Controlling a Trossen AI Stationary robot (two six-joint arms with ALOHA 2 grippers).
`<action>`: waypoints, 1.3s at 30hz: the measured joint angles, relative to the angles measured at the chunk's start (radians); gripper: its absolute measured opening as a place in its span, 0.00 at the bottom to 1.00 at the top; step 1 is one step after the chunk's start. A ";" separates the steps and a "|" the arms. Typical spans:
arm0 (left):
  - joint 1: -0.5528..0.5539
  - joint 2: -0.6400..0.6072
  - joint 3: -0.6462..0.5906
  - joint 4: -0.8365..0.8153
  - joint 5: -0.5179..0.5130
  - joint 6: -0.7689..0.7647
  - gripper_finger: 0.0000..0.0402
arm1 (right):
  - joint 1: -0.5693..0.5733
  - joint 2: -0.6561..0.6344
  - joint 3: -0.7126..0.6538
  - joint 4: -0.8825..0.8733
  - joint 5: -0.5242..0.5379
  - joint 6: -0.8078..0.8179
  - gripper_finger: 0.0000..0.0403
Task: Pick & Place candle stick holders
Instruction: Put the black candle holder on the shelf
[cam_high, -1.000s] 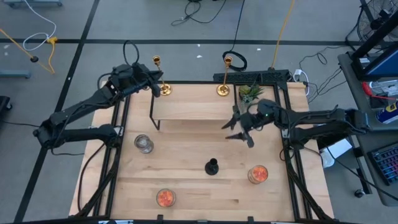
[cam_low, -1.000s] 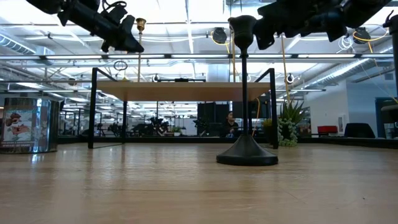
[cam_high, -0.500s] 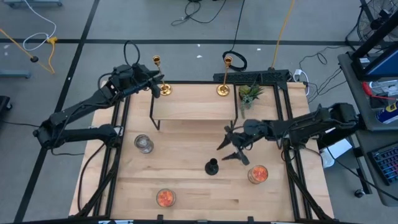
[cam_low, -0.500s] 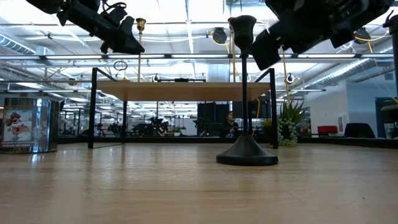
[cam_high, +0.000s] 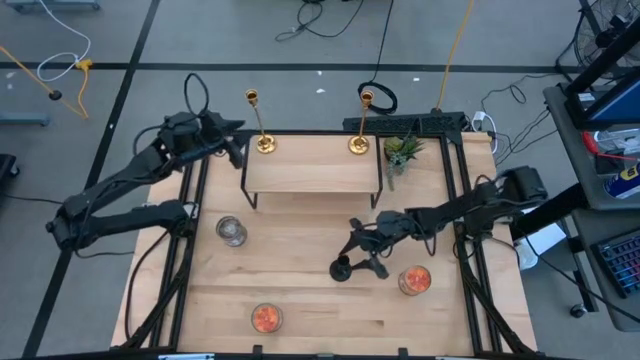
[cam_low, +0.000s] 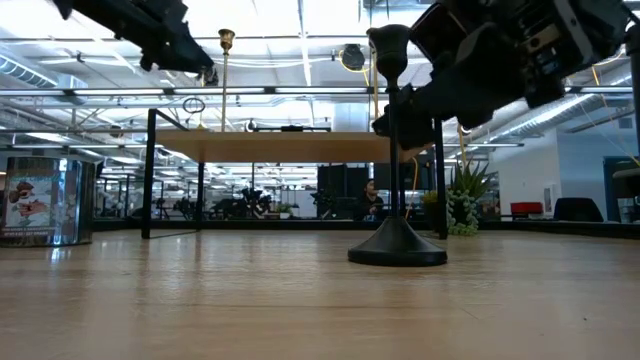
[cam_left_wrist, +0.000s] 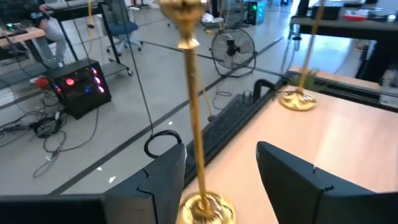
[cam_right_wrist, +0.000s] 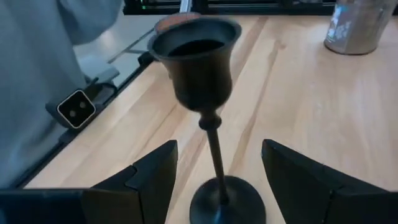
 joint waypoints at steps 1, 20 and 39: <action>-0.010 -0.012 0.000 -0.019 0.000 0.000 0.52 | 0.004 0.020 0.000 0.030 0.000 0.009 0.58; -0.192 -0.108 0.000 -0.149 0.001 -0.053 0.52 | -0.022 0.152 0.000 0.220 -0.004 -0.027 0.15; -0.195 -0.108 0.000 -0.160 -0.003 -0.084 0.52 | -0.048 -0.033 0.186 0.260 0.162 -0.018 0.05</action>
